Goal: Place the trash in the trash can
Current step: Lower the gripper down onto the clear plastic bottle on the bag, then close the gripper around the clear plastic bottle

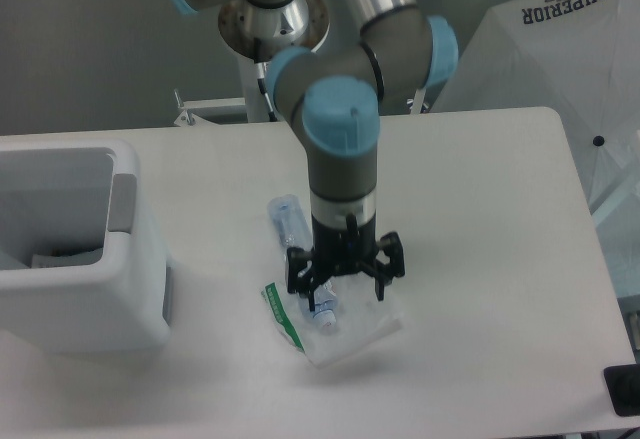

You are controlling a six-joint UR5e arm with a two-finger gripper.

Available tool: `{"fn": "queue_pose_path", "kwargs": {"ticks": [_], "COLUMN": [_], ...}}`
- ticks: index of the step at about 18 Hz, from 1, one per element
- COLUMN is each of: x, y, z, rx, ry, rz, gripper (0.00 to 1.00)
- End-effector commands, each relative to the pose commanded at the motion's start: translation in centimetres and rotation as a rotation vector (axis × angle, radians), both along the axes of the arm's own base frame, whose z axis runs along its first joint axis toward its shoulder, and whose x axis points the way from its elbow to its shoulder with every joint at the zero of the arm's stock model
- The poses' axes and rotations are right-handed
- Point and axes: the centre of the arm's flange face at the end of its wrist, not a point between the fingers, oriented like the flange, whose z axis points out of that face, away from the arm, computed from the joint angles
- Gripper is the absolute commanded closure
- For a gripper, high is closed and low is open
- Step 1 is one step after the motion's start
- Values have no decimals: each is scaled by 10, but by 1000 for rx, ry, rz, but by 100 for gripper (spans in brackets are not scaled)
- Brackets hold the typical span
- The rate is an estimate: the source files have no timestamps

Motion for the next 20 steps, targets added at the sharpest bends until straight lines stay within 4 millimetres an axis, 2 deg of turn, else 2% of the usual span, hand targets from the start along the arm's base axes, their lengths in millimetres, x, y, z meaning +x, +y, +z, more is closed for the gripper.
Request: {"fn": "queue_pose_path", "kwargs": {"ticks": [3, 5, 7, 20], "x": [2, -6, 6, 16], "y": [-1, 0, 16, 24], "z": [-22, -37, -54, -85], "rx": [-28, -73, -106, -149], "ry": [-16, -3, -1, -25], "rz": [-15, 3, -1, 19], "gripper": [0, 0, 0, 0]}}
